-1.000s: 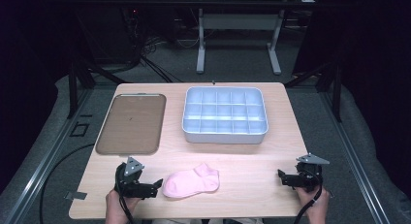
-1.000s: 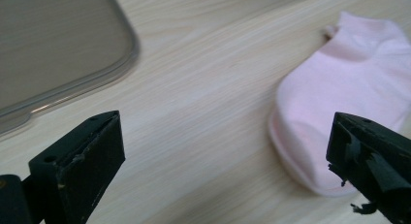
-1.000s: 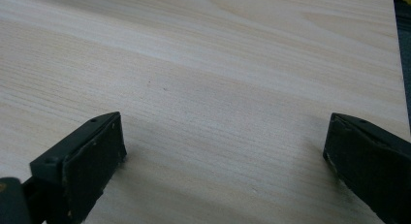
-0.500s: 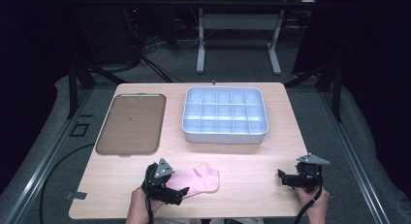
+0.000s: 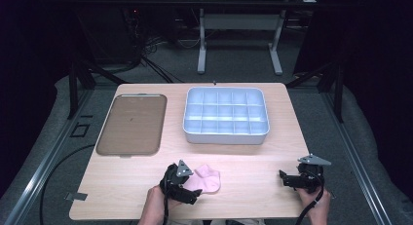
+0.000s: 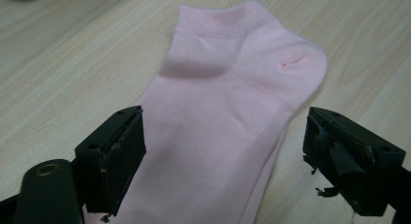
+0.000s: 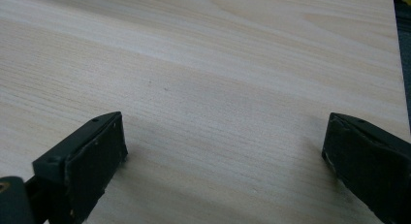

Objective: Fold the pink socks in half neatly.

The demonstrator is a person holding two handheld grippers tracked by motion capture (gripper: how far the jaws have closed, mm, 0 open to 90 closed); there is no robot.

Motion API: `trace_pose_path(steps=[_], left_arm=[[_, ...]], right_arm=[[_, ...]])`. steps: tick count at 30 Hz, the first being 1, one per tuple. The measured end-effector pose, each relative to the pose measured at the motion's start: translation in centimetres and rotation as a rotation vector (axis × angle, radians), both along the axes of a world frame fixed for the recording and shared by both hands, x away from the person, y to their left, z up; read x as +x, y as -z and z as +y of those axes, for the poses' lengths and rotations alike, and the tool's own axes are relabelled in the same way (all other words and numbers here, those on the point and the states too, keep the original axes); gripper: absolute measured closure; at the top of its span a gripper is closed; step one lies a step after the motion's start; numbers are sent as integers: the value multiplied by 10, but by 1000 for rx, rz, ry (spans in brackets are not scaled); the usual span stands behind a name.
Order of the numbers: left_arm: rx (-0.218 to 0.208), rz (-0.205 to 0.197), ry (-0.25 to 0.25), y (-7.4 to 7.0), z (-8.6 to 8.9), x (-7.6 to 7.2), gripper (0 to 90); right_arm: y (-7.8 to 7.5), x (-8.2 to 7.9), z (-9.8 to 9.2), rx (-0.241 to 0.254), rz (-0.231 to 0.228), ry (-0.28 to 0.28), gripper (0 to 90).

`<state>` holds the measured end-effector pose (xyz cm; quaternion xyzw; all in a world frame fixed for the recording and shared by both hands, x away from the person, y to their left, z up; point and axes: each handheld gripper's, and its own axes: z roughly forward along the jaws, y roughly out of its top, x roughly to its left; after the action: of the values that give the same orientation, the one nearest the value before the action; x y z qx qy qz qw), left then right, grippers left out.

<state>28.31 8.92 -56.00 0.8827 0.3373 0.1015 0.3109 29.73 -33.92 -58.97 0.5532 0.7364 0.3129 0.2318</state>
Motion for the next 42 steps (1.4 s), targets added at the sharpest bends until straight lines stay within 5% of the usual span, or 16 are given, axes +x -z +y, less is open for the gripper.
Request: trace_pose_path(steps=[15,27,37,42], left_arm=[[64,-21,-45,8,-9,2,388],[62,-60,-43,8,-9,1,726],[29,-77,-31,8,-4,2,796],[-33,-90,-24,-2,-1,0,796]], right_arm=[[0,0,0,1,0,3,15],[0,0,0,2,-1,8,16],[1,0,0,3,-8,11,17],[0,0,0,3,-6,12,17]])
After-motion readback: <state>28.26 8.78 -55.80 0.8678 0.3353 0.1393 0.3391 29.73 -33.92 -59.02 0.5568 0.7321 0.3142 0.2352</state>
